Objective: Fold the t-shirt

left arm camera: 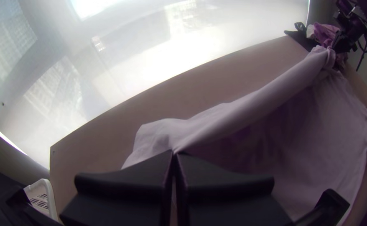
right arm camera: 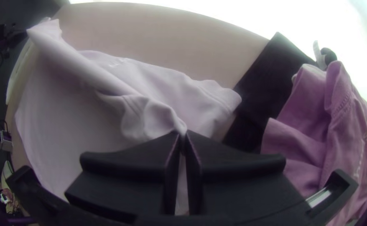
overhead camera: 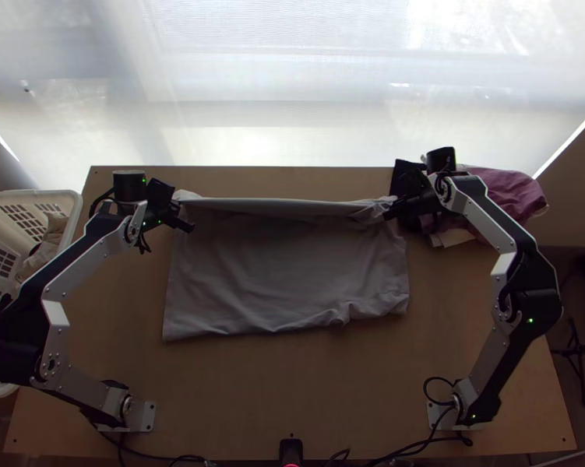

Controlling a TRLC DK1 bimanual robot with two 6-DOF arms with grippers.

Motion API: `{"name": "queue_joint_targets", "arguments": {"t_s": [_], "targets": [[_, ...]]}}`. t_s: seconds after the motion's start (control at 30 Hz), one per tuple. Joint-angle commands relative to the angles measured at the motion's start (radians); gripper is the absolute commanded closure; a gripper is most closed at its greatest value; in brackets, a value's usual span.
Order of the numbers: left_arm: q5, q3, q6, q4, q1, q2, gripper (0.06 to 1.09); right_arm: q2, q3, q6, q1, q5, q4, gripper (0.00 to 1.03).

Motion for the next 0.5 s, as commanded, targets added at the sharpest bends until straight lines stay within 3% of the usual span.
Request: {"name": "queue_joint_targets", "arguments": {"t_s": [0.0,0.33,0.47], "targets": [[-0.004,-0.095,0.035,-0.022,-0.011,-0.051,1.05,-0.047,-0.056,-0.012,-0.007,-0.009,-0.064,1.0],[-0.011,-0.074,0.082,-0.002,-0.063,0.145,1.05,0.02,-0.093,-0.02,0.086,-0.009,-0.077,1.0],[-0.013,-0.005,0.104,-0.119,-0.062,0.225,1.05,0.066,-0.09,-0.015,0.1,-0.009,-0.081,1.0]]}}
